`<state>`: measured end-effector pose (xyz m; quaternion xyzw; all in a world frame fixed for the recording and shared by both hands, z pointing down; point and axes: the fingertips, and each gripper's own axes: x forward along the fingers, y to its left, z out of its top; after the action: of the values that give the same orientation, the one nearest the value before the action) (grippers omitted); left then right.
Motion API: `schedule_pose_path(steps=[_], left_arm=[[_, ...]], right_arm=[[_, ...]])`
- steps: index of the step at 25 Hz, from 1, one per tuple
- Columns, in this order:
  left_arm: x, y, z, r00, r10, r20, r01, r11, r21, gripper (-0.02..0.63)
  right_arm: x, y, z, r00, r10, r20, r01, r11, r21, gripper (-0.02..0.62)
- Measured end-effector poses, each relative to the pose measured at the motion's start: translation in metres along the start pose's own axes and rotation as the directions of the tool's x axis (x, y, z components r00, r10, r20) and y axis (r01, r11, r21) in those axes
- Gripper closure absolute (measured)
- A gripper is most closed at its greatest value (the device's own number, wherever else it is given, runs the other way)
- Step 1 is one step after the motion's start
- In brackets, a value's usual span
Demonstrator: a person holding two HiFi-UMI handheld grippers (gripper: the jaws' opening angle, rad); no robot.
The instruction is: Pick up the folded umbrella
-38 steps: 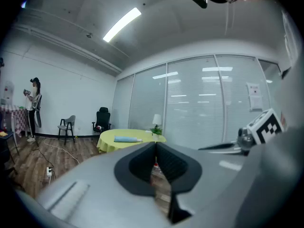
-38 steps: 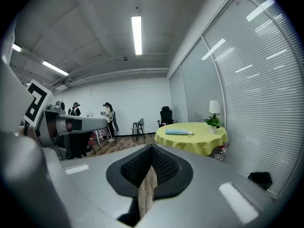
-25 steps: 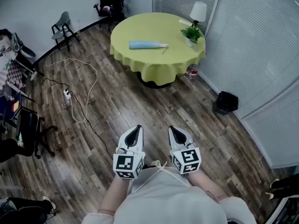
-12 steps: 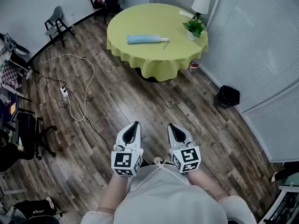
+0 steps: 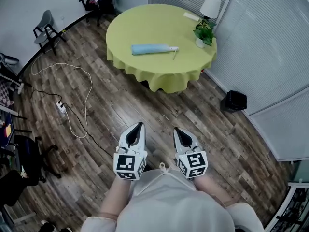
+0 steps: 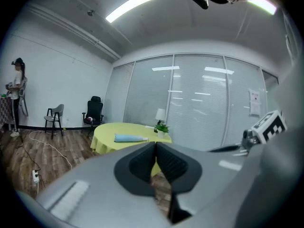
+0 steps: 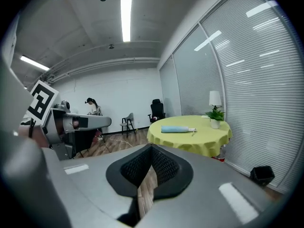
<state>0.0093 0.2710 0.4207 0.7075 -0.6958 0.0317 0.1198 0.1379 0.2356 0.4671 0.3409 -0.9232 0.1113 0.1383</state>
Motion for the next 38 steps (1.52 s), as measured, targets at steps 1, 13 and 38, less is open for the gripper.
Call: schedule_pose_path(steps=[1,13,38], left_arm=[[0.006,0.015,0.005,1.0,-0.012,0.0,0.012,1.0,0.002,0.598],[0.056,0.146,0.034,0.995,-0.101,-0.007,0.101,0.995,0.004,0.598],[0.357,0.186,0.091,0.996,0.086,0.011,-0.085,0.996,-0.033,0.6]], right_arm=[[0.013,0.005,0.006,1.0,-0.012,0.0,0.012,1.0,0.002,0.595],[0.13,0.049,0.037,0.994,-0.103,-0.021,0.103,0.994,0.025,0.595],[0.367,-0.189,0.155,0.998,0.066,0.021,-0.065,0.997,-0.036,0.595]])
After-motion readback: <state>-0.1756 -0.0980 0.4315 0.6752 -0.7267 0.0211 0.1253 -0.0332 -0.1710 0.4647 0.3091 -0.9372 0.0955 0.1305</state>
